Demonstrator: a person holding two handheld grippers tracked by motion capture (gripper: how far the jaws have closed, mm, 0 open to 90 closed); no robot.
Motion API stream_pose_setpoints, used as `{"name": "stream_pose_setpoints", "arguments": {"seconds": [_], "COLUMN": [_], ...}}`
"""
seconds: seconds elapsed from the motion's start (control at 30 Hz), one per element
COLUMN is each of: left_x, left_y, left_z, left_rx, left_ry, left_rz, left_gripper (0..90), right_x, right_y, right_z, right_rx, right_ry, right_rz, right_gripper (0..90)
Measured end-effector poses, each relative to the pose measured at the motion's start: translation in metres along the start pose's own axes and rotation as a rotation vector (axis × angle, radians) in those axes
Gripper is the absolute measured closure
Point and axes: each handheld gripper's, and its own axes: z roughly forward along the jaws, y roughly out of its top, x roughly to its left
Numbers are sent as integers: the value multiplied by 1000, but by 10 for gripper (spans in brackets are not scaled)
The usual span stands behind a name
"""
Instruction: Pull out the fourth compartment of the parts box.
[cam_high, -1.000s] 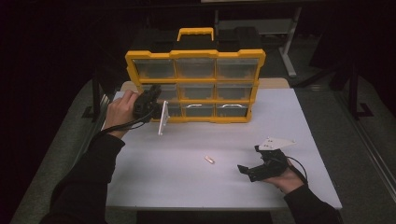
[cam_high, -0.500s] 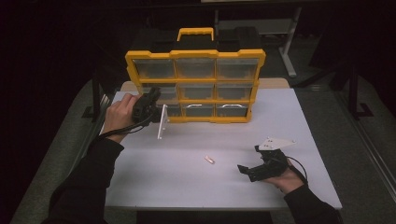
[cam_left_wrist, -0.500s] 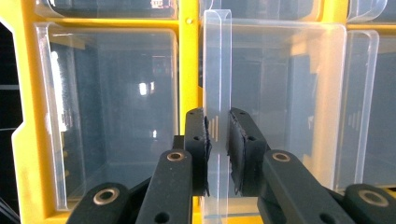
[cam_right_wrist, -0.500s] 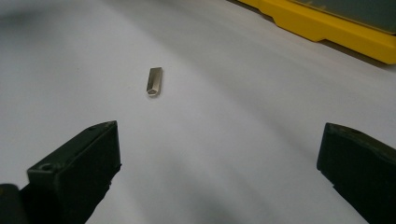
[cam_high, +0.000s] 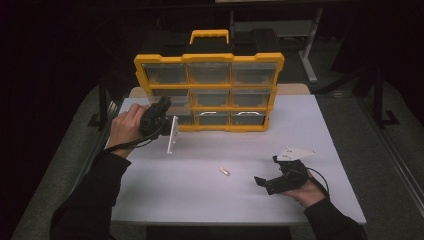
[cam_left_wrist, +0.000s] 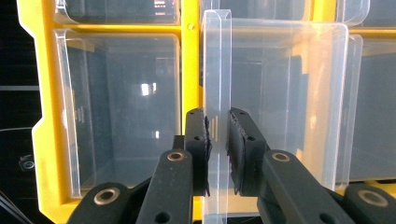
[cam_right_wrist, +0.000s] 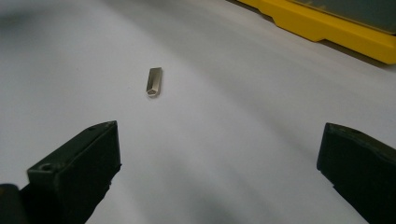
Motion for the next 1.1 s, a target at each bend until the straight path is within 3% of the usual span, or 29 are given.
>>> {"name": "stream_pose_setpoints", "arguments": {"seconds": [1.1], "left_x": [-5], "left_y": [5], "left_z": [-27], "left_rx": [-13], "left_ry": [7], "left_rz": [-3], "left_gripper": [788], "right_x": [0], "right_y": [0], "right_z": [0], "right_rx": [0], "right_ry": [-2], "right_rz": [-1], "right_gripper": [0]}}
